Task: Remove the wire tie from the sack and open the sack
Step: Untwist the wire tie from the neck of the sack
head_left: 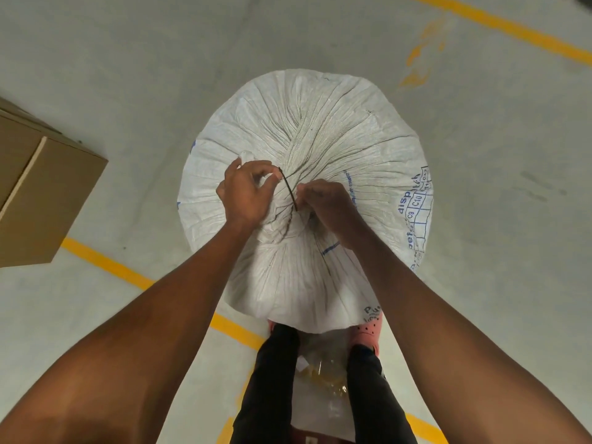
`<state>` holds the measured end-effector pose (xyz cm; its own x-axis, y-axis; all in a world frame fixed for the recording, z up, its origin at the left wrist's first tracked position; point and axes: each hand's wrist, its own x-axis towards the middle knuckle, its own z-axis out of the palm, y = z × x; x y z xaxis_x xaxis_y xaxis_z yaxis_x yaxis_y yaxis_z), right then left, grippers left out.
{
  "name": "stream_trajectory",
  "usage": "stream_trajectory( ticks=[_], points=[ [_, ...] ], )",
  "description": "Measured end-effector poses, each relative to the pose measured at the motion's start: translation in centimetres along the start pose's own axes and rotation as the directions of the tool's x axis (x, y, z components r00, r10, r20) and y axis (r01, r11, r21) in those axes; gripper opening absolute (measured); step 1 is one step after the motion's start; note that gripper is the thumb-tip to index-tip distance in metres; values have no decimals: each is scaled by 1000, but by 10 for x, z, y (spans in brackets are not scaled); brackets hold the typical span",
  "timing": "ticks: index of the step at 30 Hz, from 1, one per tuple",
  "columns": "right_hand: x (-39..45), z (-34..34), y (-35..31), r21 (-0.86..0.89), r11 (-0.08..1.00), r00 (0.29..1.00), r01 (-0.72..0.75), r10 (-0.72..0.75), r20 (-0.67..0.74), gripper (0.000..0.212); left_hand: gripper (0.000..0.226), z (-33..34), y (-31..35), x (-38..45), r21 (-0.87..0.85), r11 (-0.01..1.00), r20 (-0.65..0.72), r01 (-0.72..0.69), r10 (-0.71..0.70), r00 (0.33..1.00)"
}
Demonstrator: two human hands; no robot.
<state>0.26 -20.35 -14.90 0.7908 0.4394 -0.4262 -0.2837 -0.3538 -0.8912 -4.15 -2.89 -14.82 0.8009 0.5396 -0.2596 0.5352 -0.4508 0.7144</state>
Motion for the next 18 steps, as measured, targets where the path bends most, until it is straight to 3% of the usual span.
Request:
stream_trajectory(
  ticks=[4, 9, 12, 14, 16, 18],
  points=[
    [7, -6, -11, -100, 994, 995, -55, 63, 77, 41, 5, 2, -10, 3, 3, 1000, 5, -21, 21, 1000],
    [12, -12, -15, -232, 966, 953, -118, 176, 246, 42, 10, -1, -4, 3, -89, 996, 20, -9, 11, 1000],
    [8, -8, -9, -216, 958, 875, -190, 265, 405, 31, 7, -8, -2, 10, -91, 996, 4, 19, -19, 1000],
    [5, -7, -6, -163, 969, 879, -189, 240, 411, 29, 10, -11, 0, 16, -77, 997, 4, 23, -22, 1000],
    [4, -7, -6, -120, 970, 888, -211, 241, 392, 40, 12, -14, 3, 20, -73, 997, 12, 9, -8, 1000],
    [1, -7, -10, -87, 959, 874, -270, 282, 396, 63, 13, -13, 8, 22, -67, 997, 12, -28, 29, 1000]
  ],
)
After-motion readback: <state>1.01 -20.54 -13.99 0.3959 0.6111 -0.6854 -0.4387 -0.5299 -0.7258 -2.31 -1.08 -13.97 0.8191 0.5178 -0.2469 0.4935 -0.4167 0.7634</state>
